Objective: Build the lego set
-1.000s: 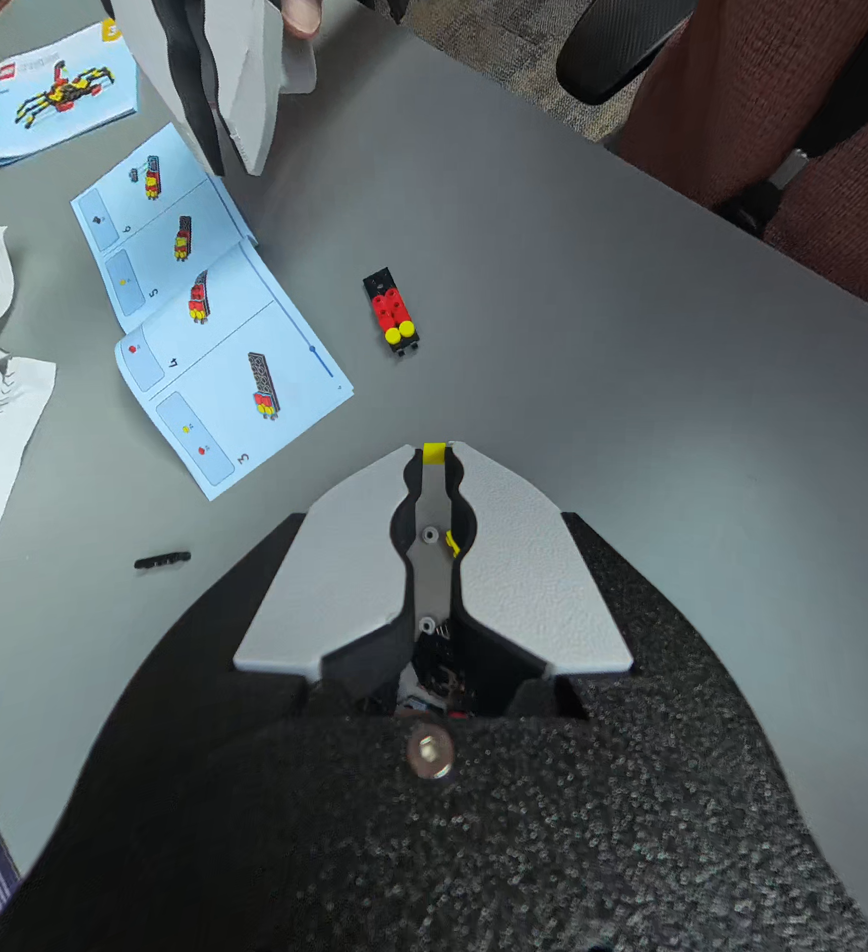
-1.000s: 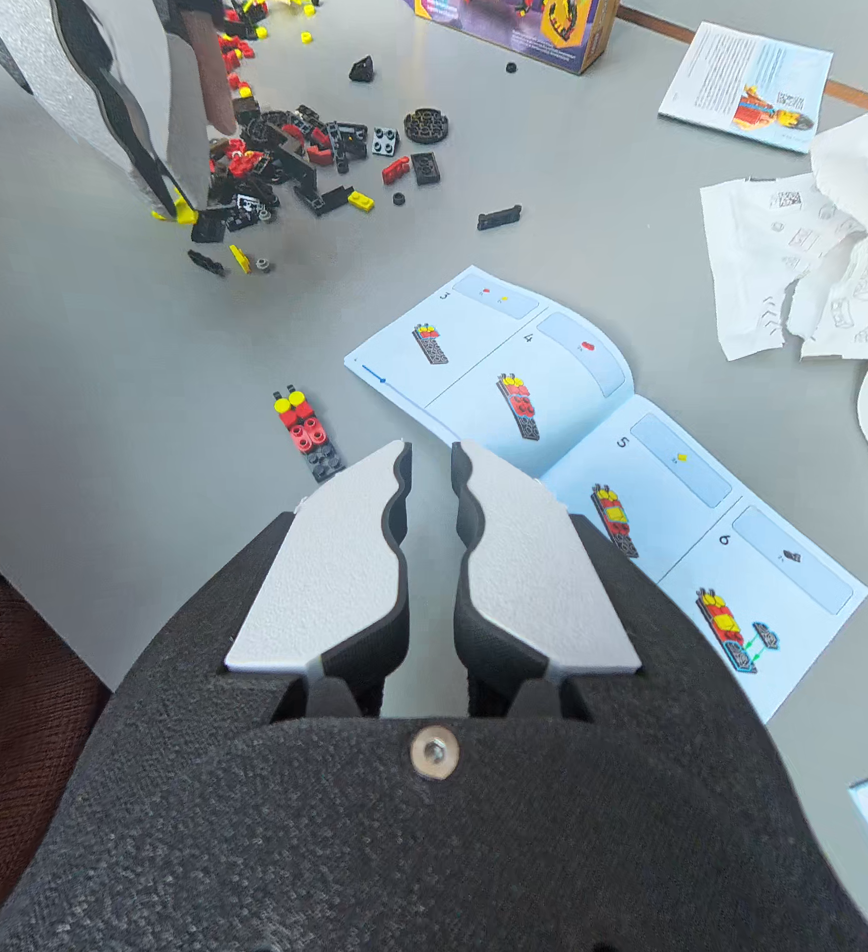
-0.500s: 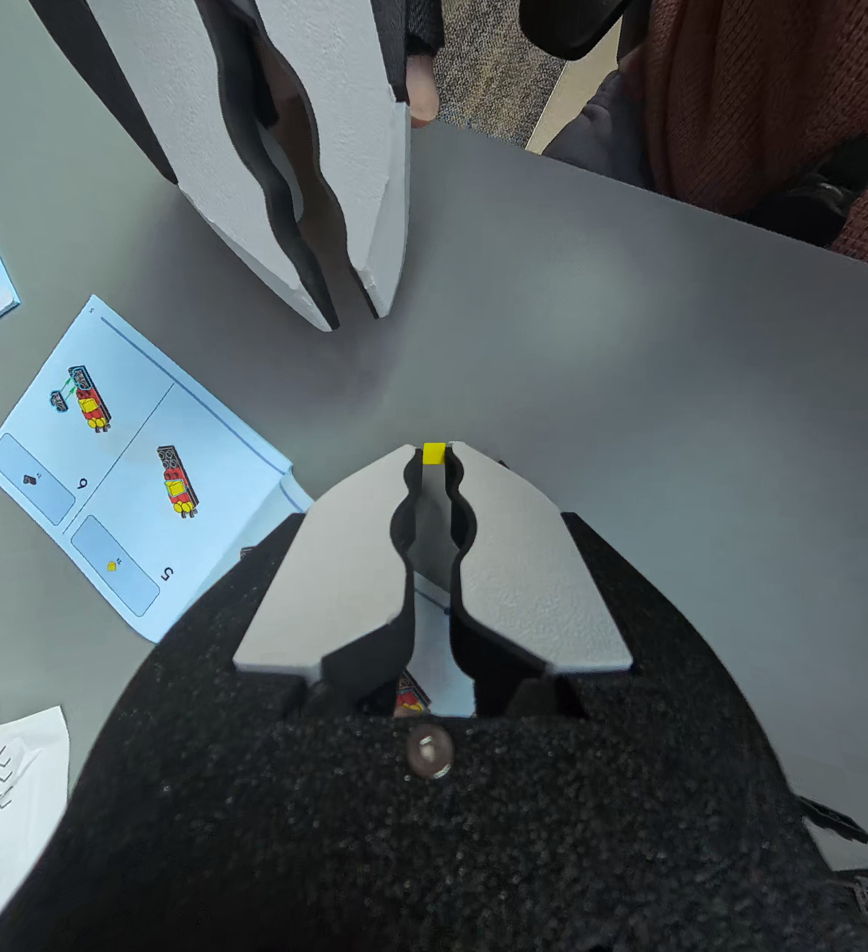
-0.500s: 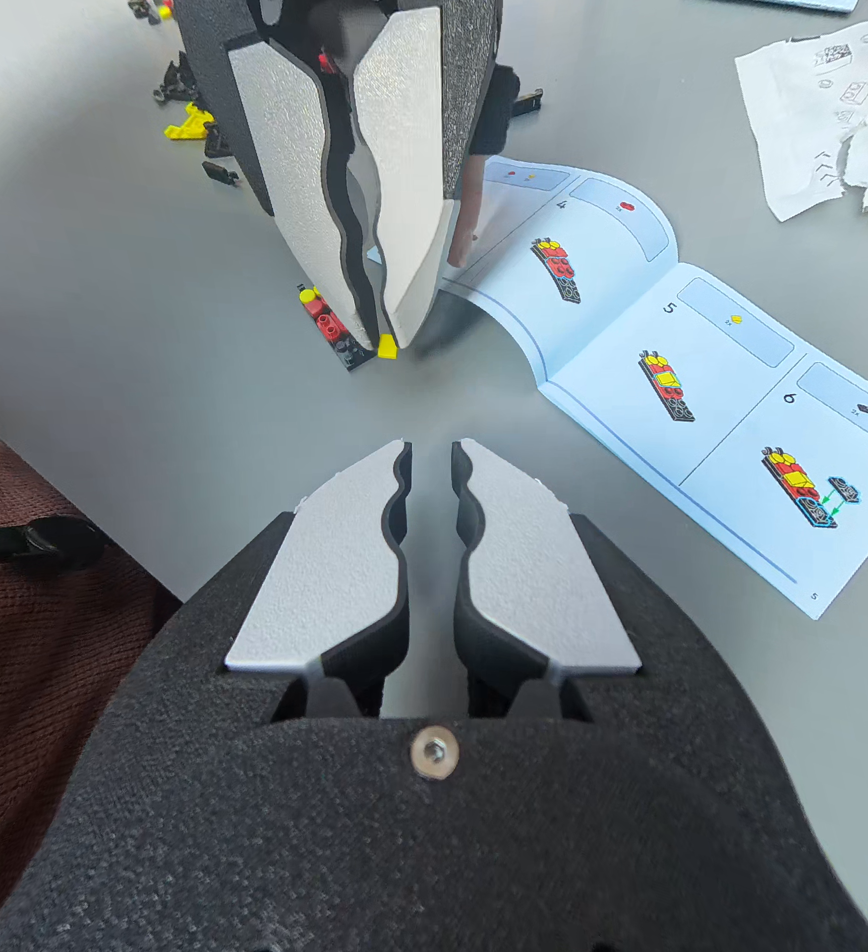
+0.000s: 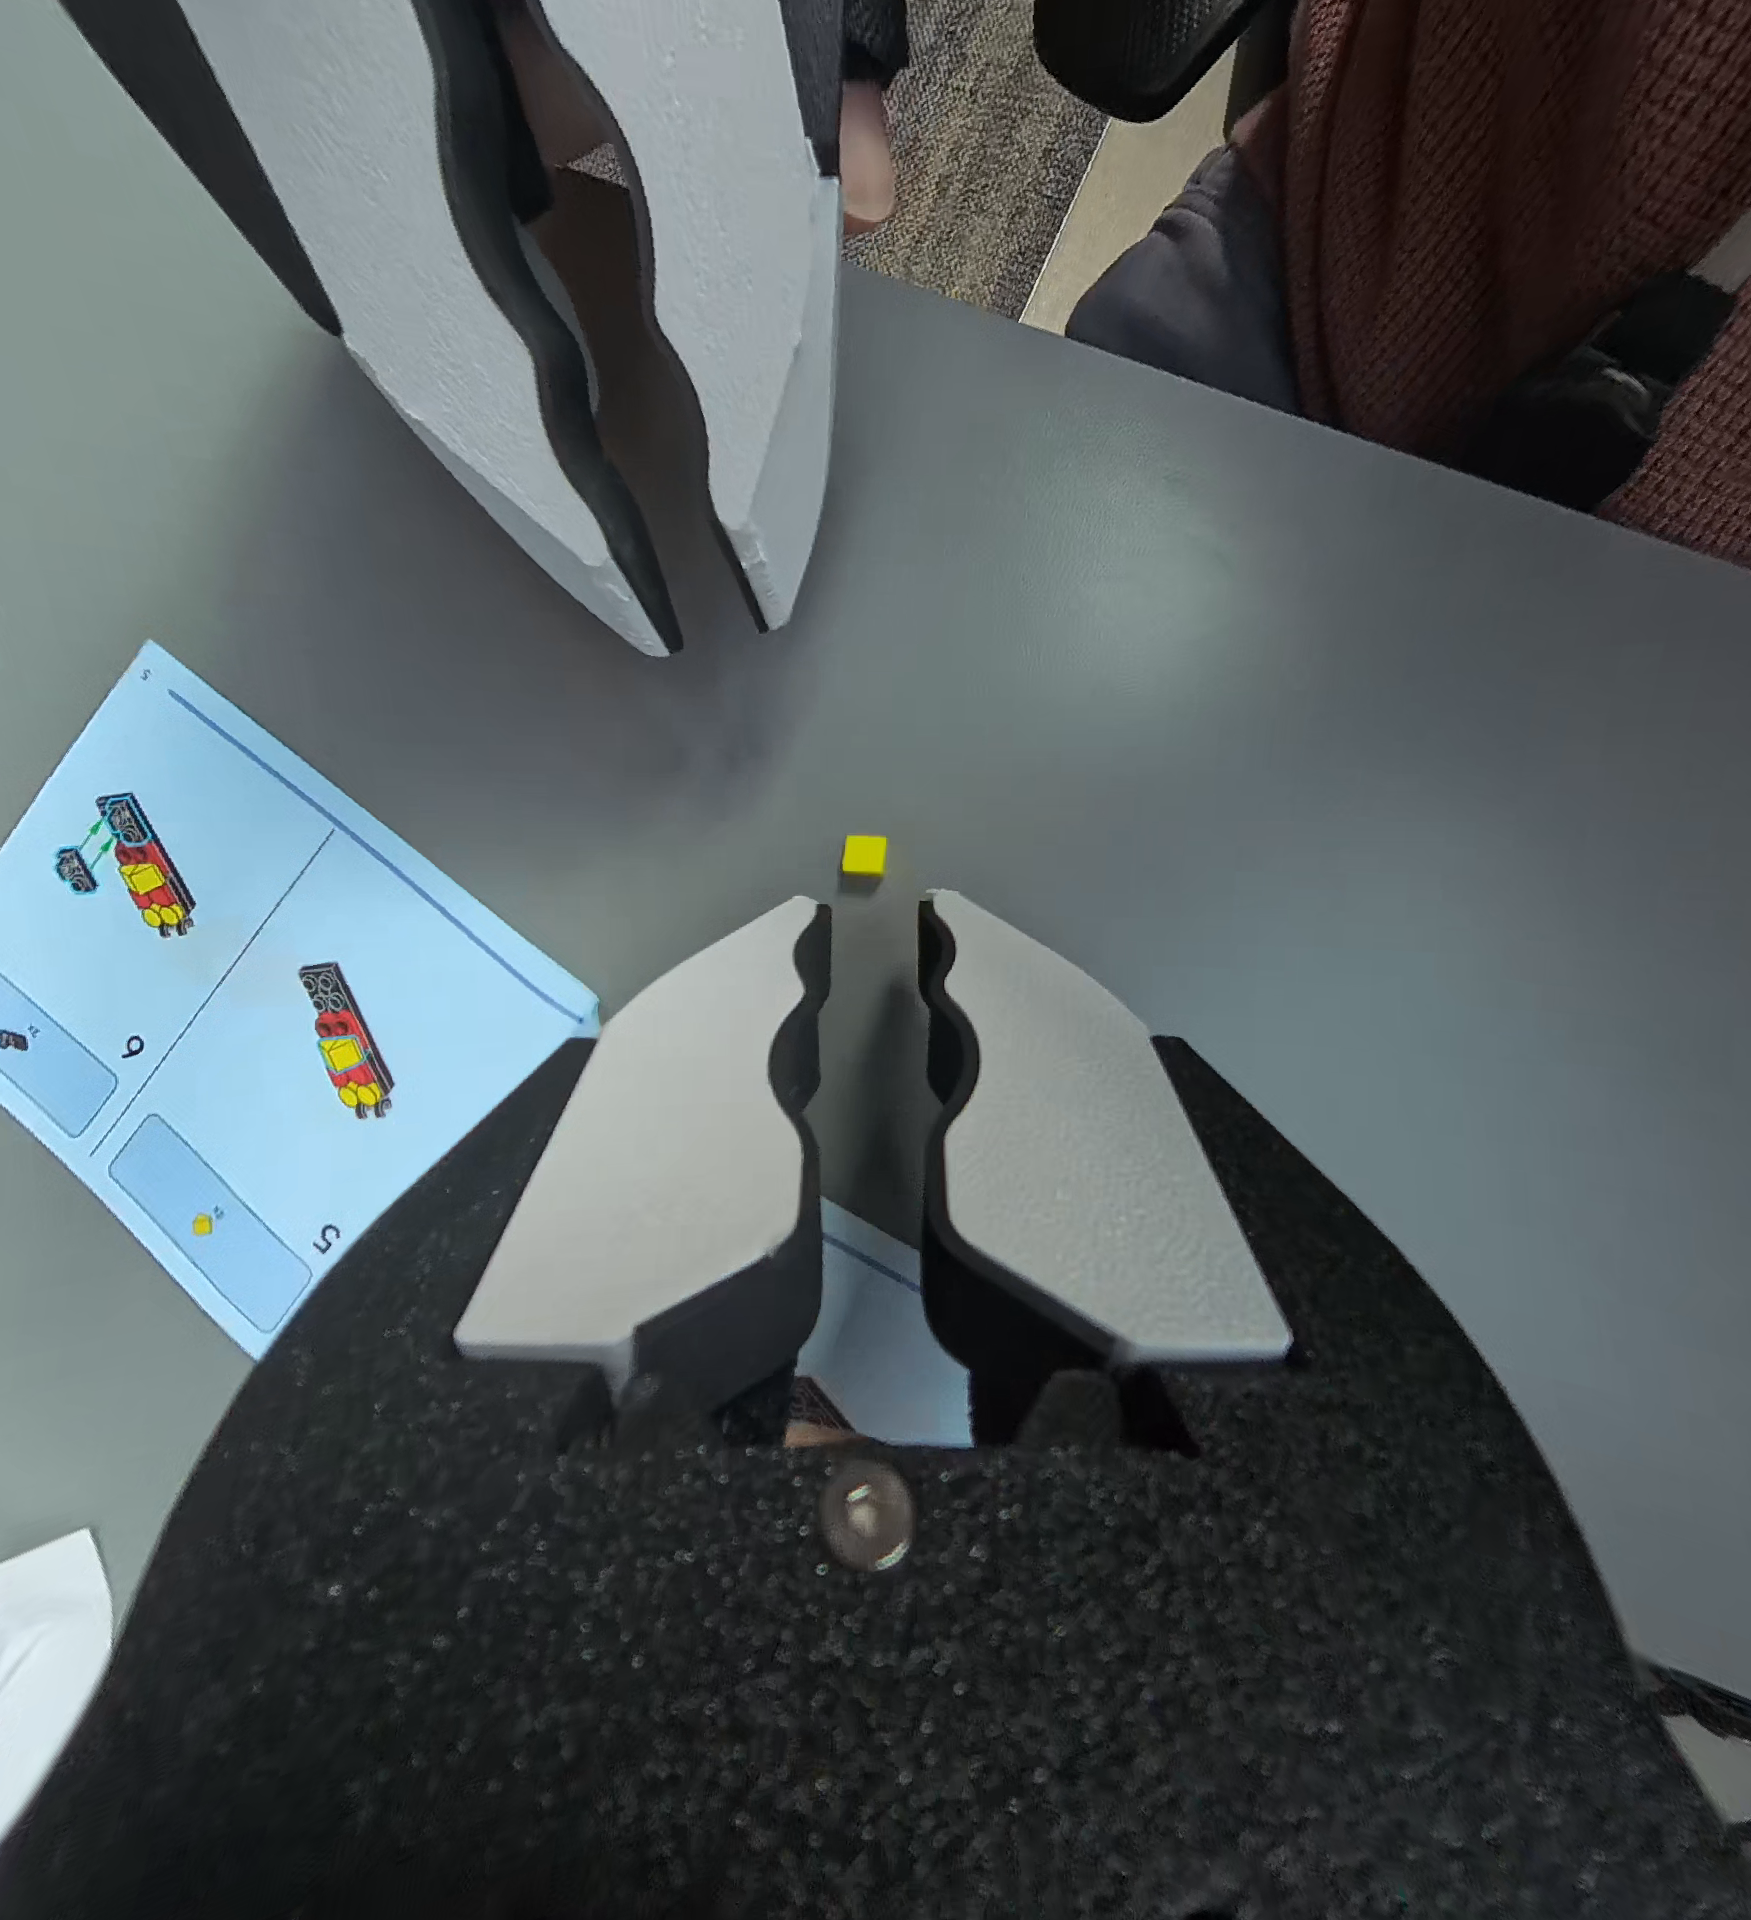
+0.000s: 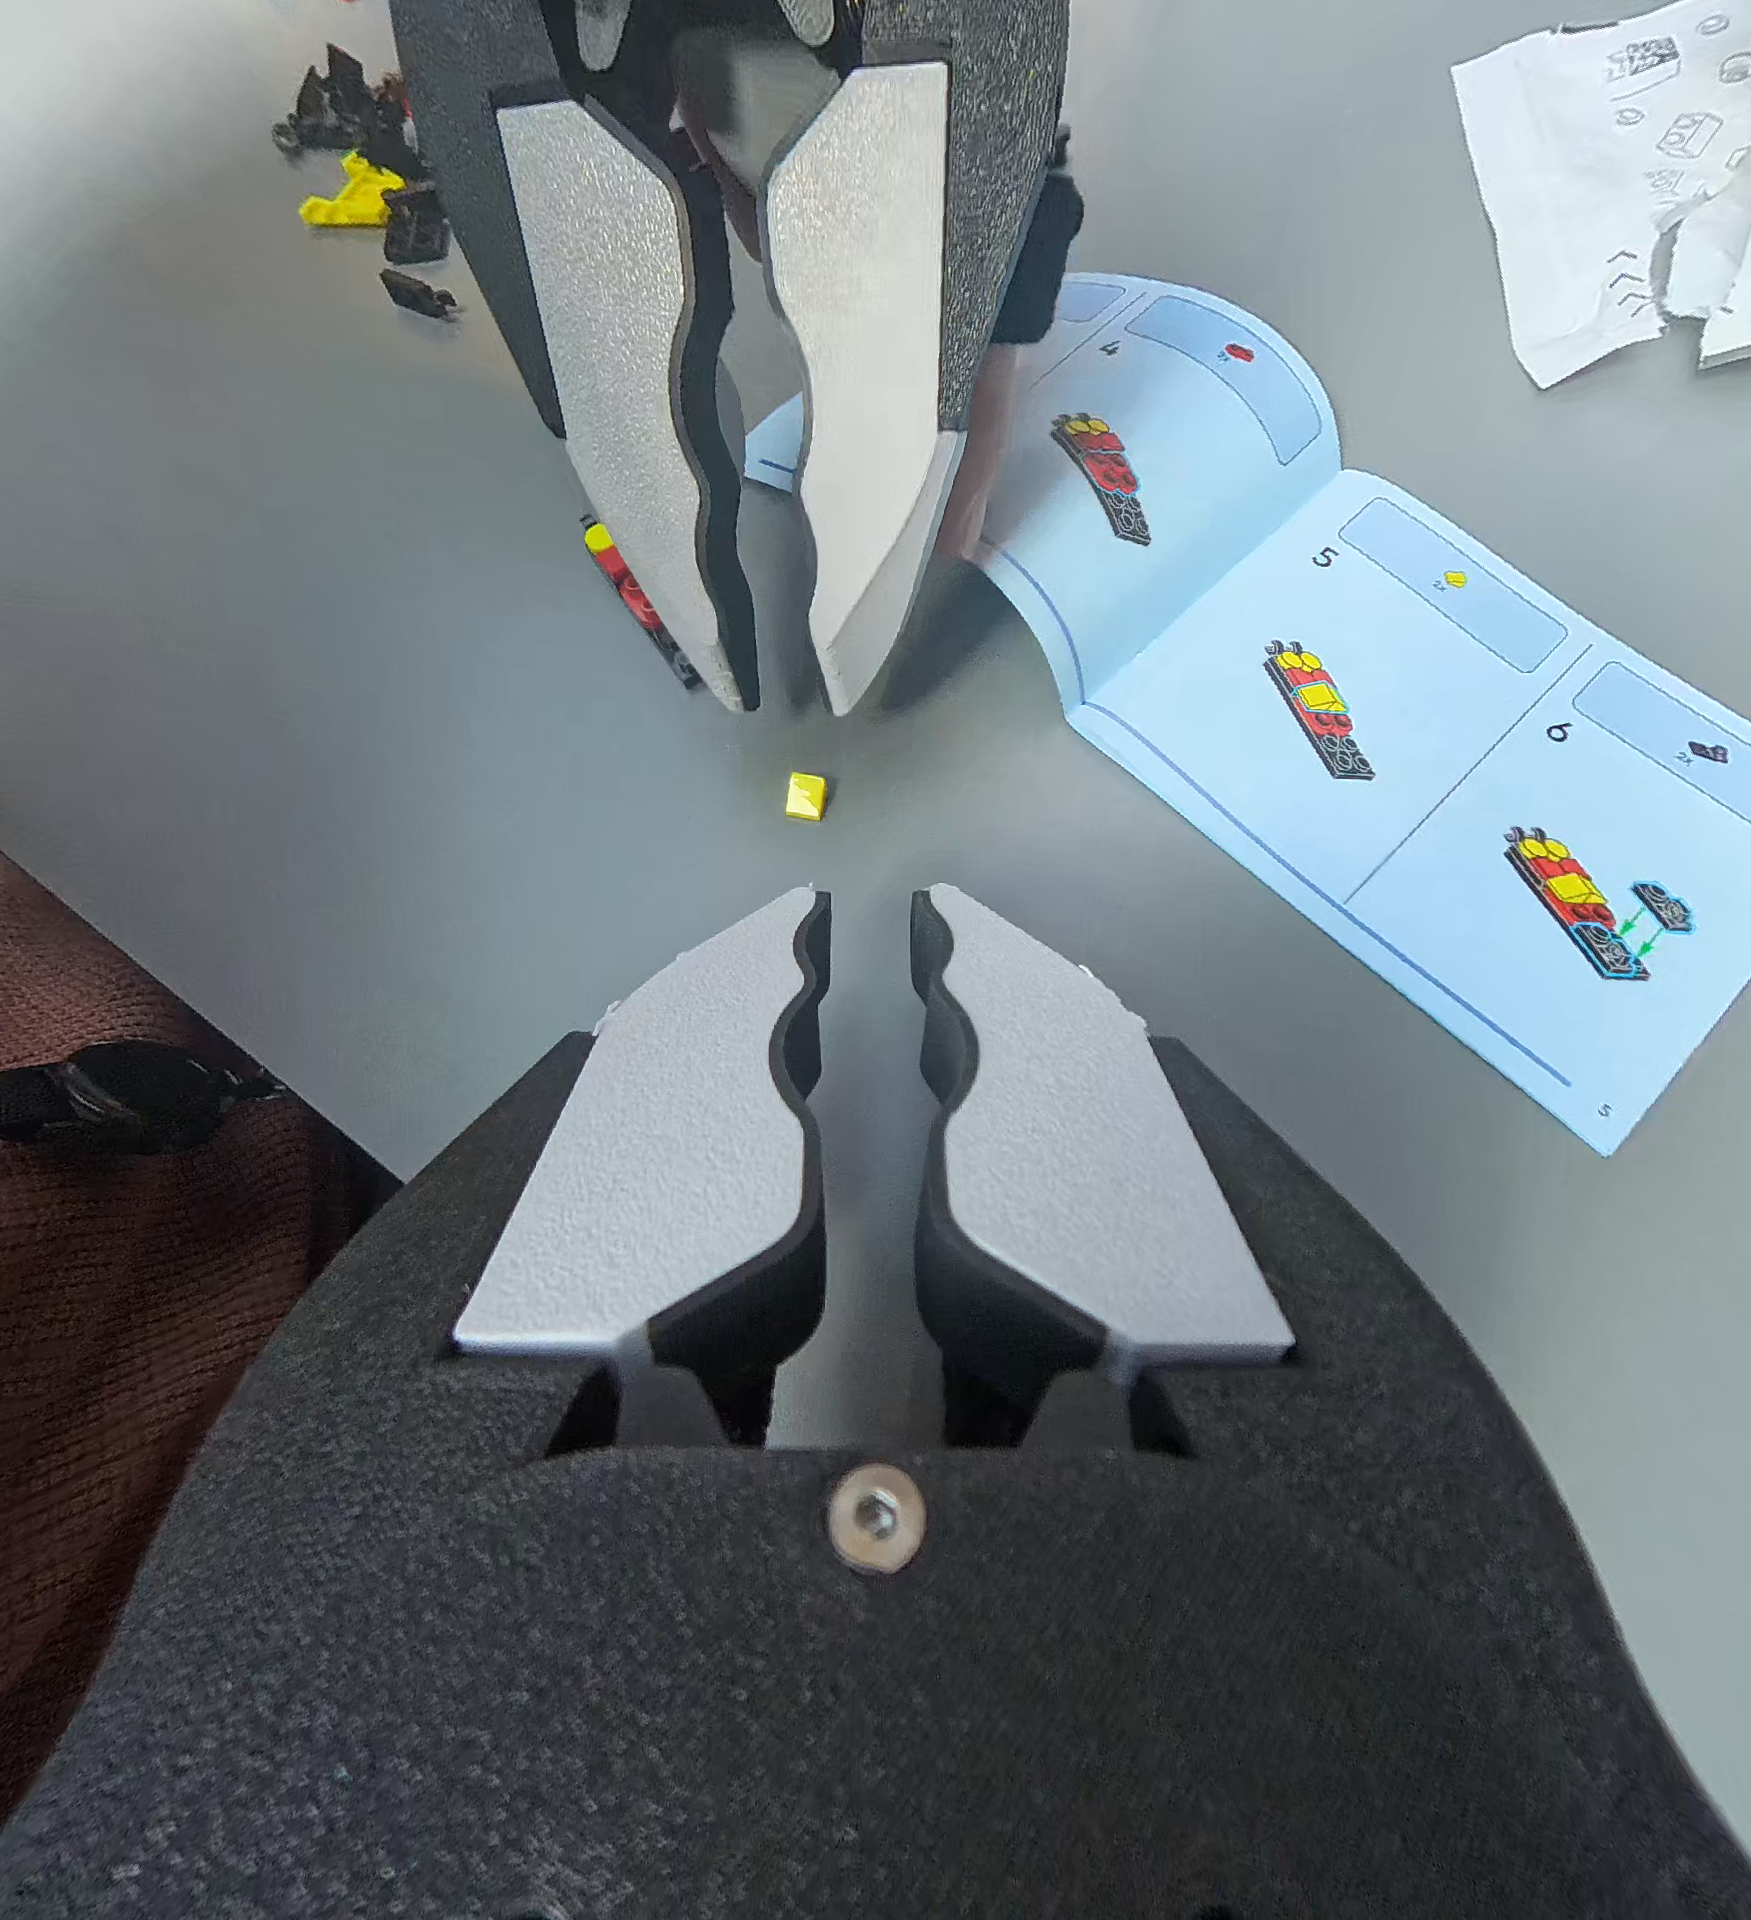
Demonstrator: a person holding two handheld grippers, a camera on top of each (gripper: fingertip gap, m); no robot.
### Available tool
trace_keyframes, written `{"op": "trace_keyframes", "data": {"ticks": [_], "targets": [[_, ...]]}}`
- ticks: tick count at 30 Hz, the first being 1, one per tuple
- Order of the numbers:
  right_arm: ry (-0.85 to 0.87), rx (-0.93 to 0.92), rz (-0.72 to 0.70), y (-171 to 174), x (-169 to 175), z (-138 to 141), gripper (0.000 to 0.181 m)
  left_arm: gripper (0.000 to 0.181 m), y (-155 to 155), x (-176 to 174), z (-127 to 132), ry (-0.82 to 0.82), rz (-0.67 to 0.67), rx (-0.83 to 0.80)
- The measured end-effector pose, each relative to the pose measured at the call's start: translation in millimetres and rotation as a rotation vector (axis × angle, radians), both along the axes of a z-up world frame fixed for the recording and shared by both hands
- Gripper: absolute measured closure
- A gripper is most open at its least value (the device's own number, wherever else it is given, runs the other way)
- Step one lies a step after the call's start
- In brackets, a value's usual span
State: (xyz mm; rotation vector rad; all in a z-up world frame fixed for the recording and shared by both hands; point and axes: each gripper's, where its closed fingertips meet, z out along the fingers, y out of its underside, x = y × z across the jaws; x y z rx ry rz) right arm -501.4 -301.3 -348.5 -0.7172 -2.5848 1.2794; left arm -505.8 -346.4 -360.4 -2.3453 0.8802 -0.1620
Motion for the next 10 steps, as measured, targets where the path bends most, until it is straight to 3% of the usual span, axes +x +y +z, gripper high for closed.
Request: {"op": "trace_keyframes", "data": {"ticks": [1, 7, 10], "targets": [[-0.001, -0.005, 0.012, -4, 2, 0, 0.168, 0.166, -6, -2, 4, 0.008, 0.029, 0.009], [0.018, -0.025, 0.026, -27, 11, -5, 0.168, 0.170, -47, -7, 40, 0.053, 0.371, 0.178], [0.019, 0.039, 0.033, -32, 13, -15, 0.171, 0.171, -70, 16, 45, 0.005, 0.481, 0.204]]}}
